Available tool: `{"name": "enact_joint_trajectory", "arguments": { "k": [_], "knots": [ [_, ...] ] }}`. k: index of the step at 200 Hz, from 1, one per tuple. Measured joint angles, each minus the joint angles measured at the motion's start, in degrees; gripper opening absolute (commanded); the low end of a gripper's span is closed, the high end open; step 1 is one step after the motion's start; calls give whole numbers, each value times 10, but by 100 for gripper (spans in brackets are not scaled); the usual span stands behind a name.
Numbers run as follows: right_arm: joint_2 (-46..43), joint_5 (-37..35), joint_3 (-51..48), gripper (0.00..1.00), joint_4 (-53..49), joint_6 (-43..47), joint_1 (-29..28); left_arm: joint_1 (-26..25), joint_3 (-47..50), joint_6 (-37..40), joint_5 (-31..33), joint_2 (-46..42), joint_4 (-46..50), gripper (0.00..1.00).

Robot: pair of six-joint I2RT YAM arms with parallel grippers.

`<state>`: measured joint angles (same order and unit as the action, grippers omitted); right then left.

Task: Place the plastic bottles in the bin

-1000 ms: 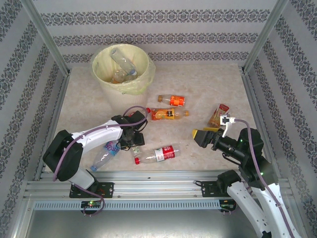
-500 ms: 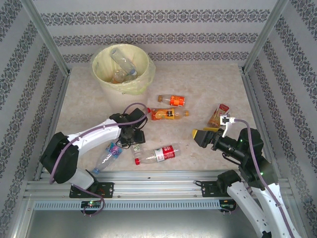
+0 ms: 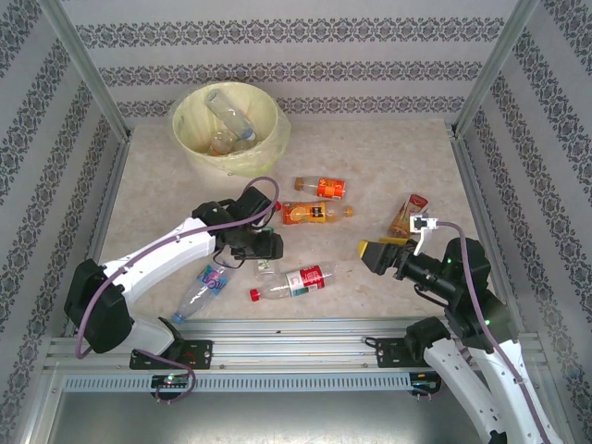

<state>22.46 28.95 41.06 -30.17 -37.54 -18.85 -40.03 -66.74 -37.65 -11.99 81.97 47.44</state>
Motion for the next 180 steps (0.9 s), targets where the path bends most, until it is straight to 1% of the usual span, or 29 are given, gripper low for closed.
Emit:
{"name": "enact_joint_trajectory", "arguments": {
  "k": [47,88,105,135,155,180],
  "knots": [
    [4,0,0,98,1,0,0,-5,-90,62,-65,1,2,63],
    [3,0,1,98,9,0,0,-5,-217,93,-102,32,12,63],
    [3,0,3,98,9,0,0,0,-282,106,-110,58,28,63],
    [3,0,5,98,11,0,0,20,-427,134,-116,121,73,63],
    [3,0,5,98,11,0,0,44,-532,153,-112,164,108,62],
    [2,0,6,98,11,0,0,86,-652,166,-102,216,153,61]
  ]
}}
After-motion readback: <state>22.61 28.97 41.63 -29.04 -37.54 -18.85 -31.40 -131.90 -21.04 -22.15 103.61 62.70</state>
